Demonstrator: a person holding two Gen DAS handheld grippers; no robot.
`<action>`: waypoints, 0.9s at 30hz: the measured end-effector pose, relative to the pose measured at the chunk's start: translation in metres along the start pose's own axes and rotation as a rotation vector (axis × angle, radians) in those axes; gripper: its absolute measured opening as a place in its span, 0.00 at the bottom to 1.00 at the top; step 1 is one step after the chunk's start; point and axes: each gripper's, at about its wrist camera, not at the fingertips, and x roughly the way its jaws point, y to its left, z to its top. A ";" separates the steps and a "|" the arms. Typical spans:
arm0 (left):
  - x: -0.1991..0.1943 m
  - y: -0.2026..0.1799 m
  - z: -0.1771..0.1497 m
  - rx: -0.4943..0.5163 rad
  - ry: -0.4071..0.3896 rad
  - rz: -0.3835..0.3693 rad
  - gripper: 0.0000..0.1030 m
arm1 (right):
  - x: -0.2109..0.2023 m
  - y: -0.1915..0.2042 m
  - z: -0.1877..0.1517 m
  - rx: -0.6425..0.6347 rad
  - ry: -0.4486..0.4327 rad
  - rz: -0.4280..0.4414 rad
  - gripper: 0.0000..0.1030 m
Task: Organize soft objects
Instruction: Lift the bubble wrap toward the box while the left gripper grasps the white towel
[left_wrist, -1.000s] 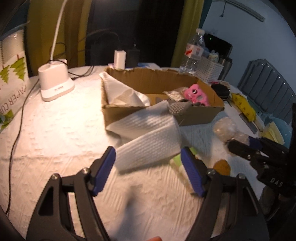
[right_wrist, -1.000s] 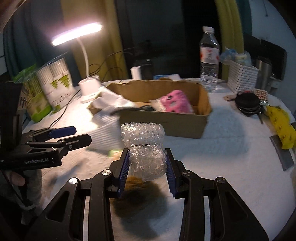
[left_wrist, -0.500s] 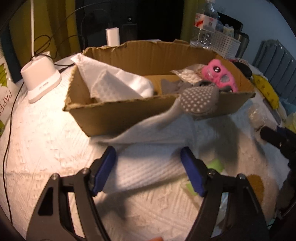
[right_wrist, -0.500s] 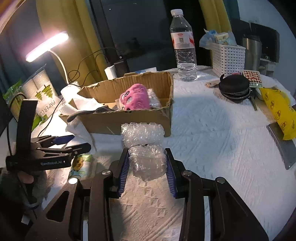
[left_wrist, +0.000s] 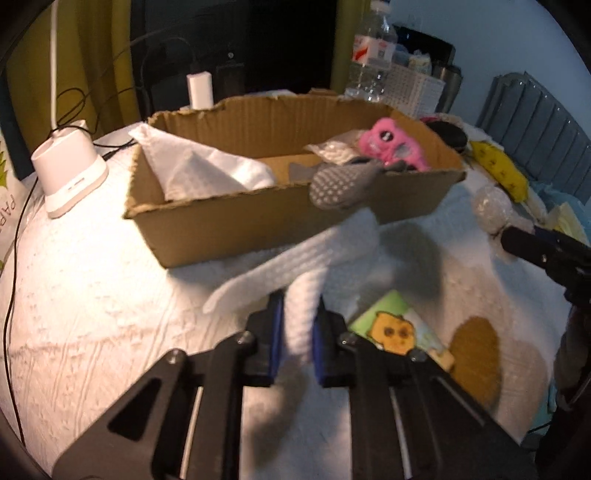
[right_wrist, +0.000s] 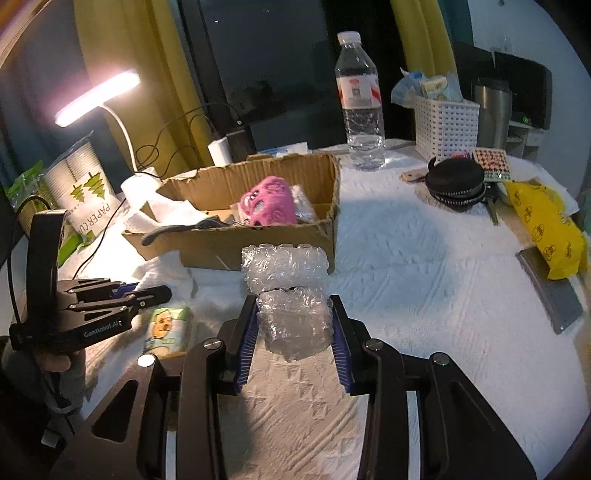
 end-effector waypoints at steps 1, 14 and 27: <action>-0.007 0.001 -0.001 -0.004 -0.013 -0.005 0.14 | -0.004 0.003 0.000 -0.006 -0.005 -0.003 0.38; -0.088 0.028 0.005 -0.035 -0.179 -0.034 0.14 | -0.028 0.035 0.011 -0.056 -0.042 -0.025 0.38; -0.099 0.042 0.047 -0.035 -0.259 -0.050 0.14 | -0.019 0.041 0.052 -0.095 -0.072 -0.039 0.38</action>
